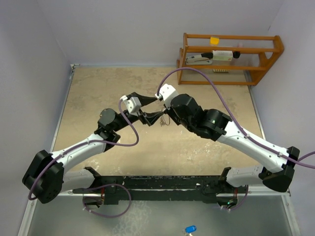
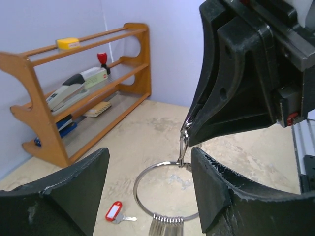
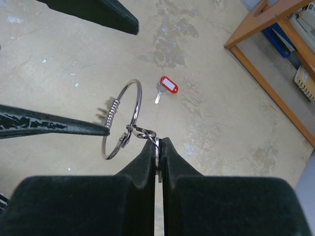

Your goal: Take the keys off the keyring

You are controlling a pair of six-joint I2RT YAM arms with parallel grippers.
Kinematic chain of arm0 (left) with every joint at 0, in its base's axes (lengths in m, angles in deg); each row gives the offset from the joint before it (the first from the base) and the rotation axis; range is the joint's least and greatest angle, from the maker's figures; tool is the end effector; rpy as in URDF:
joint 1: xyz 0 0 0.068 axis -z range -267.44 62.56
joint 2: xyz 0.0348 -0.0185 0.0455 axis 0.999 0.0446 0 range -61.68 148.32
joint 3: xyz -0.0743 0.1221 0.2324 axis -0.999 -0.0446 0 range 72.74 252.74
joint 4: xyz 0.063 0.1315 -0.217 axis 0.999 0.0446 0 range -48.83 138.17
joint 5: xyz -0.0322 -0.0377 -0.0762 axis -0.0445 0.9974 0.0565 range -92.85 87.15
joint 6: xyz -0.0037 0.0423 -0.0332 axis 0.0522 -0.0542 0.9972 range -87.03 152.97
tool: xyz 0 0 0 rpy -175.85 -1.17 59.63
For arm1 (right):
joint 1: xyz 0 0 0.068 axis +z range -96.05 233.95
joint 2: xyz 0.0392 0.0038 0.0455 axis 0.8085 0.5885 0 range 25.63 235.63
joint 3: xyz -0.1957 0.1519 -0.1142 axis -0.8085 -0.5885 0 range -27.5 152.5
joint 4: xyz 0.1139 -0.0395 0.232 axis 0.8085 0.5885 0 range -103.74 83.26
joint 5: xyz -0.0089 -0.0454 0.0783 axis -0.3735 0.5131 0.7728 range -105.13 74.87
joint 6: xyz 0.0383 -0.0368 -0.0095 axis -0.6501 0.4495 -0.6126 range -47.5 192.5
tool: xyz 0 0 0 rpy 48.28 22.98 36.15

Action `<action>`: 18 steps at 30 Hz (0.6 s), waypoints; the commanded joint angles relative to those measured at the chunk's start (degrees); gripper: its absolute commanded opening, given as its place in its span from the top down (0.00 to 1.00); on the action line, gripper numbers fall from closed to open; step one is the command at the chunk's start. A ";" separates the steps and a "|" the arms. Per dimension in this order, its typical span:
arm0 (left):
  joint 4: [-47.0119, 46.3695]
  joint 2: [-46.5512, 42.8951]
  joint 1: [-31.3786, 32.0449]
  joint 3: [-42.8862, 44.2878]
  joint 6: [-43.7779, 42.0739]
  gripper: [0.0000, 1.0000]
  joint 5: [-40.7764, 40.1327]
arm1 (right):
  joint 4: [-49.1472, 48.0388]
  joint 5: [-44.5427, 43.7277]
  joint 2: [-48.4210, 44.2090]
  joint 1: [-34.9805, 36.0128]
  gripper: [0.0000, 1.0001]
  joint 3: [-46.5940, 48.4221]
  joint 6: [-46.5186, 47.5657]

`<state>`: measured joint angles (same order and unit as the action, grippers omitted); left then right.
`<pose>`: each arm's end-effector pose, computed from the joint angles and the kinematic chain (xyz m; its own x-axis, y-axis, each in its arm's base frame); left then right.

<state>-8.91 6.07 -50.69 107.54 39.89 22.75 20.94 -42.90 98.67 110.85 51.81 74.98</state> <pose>0.1989 -0.1676 0.3063 0.1294 -0.2324 -0.9640 0.8925 0.4508 0.0112 0.1628 0.2195 0.4022 -0.2372 -0.4339 -0.8692 -0.5283 0.8084 -0.2594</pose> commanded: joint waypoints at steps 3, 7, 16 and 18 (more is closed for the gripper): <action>-8.79 0.94 -0.19 -1.23 1.67 0.34 6.75 | -0.87 -3.70 -0.21 1.48 1.00 3.91 3.29; -9.50 1.39 -0.19 -2.00 1.17 0.34 6.73 | 0.30 -4.57 1.07 2.34 1.00 6.06 4.53; -14.38 3.59 -0.24 -2.26 2.93 0.32 9.91 | 4.59 -8.18 4.27 4.03 1.00 10.53 7.70; -16.22 4.14 -0.21 -2.36 3.87 0.32 9.75 | 5.35 -8.90 4.77 4.32 1.00 11.36 8.20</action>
<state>-18.14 9.41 -50.69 105.62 41.42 30.88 24.85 -48.43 103.39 114.39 59.35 80.91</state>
